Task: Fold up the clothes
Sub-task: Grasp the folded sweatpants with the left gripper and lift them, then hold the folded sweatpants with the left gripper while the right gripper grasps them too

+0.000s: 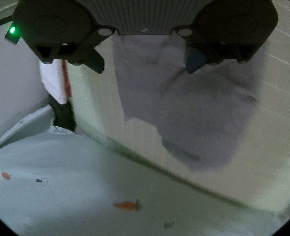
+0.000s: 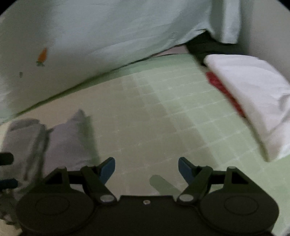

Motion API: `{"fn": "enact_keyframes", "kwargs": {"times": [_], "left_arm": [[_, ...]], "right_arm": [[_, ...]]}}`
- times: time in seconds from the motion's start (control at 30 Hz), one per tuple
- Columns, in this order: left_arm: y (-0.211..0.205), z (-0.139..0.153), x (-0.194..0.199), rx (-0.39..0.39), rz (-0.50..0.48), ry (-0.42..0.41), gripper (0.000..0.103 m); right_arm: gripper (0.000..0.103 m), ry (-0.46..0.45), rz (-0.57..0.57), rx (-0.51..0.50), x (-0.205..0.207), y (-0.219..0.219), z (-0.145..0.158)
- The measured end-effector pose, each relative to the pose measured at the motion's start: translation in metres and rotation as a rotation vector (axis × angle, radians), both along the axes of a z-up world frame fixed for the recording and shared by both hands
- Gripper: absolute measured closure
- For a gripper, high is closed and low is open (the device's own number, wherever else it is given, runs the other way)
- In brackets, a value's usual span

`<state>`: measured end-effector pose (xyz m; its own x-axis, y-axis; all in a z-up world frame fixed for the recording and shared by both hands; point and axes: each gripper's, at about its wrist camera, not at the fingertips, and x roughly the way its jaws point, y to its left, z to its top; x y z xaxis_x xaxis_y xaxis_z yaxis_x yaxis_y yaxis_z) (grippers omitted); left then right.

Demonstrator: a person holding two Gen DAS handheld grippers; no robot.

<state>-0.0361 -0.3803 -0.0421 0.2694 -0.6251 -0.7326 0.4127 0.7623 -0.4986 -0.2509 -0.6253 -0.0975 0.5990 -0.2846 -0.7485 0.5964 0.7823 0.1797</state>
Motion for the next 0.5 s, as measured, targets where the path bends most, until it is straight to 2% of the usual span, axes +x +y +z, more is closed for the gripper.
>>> {"fn": "enact_keyframes", "kwargs": {"times": [0.1,0.17,0.27,0.33,0.4,0.5], "left_arm": [[0.016,0.013,0.001,0.095,0.062,-0.103,0.001],[0.028,0.009,0.004,0.188,0.095,-0.116,0.001],[0.043,0.002,0.011,0.318,0.137,-0.123,0.001],[0.047,-0.006,0.018,0.358,0.141,-0.109,0.001],[0.050,-0.014,0.025,0.374,0.139,-0.084,0.001],[0.056,-0.024,0.043,0.400,0.132,-0.048,0.001]], "right_arm": [[0.025,-0.051,0.076,0.082,0.018,0.010,0.001],[0.026,-0.093,0.137,0.150,0.032,0.018,0.002],[0.035,-0.144,0.229,0.253,0.059,0.035,-0.001],[0.040,-0.166,0.271,0.329,0.077,0.046,-0.006],[0.049,-0.174,0.295,0.413,0.095,0.054,-0.013],[0.056,-0.165,0.320,0.507,0.120,0.064,-0.024]]}}
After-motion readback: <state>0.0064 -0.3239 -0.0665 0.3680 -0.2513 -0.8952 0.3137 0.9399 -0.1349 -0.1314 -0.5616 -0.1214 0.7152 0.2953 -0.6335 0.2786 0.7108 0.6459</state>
